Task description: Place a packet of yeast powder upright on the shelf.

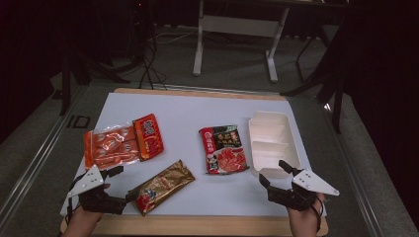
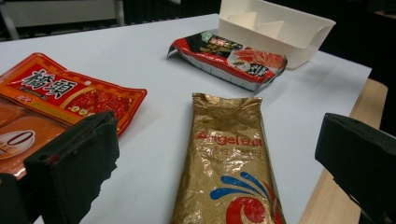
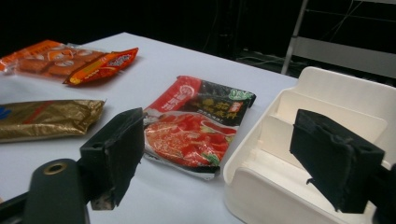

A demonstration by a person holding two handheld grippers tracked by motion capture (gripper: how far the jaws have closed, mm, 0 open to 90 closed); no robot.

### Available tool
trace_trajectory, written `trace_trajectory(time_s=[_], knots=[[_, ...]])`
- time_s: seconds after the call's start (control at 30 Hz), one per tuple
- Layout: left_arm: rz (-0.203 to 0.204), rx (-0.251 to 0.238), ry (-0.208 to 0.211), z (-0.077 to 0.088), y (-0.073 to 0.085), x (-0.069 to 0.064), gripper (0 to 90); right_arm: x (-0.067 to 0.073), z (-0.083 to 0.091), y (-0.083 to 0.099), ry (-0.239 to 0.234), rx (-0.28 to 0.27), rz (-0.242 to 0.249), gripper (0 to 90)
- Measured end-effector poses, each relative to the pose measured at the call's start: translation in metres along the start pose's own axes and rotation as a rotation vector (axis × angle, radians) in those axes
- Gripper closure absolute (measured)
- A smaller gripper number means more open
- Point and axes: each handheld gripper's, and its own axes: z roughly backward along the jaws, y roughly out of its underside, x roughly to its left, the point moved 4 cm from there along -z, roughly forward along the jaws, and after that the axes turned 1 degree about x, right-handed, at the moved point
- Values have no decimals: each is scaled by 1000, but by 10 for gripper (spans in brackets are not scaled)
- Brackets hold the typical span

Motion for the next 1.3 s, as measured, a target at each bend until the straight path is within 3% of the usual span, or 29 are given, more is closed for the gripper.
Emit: trace_trajectory(time_s=[0.17,0.3,0.43,0.53,0.6,0.7,0.97,1.07,1.3], knots=[[-5,7,5,-1,0,-1,0,4,1,-1,37,-1,45,180],[-14,14,3,-4,-1,-2,0,4,-1,0,34,3,71,139],[-40,16,26,-5,-2,-5,0,7,-5,3,-18,29,72,118],[-52,5,45,-5,-3,-8,0,10,-5,2,-20,29,86,116],[-59,24,75,-7,-2,-12,0,14,-4,0,-22,30,90,115],[-23,49,123,-8,-5,-16,0,15,-1,-2,-30,20,77,114],[-17,64,114,-8,-17,-24,0,20,1,-5,-76,1,66,112],[-27,75,106,-8,-20,-25,0,21,1,-6,-71,10,96,113],[-66,97,103,-13,-37,-21,0,22,-1,-5,-87,27,78,113]])
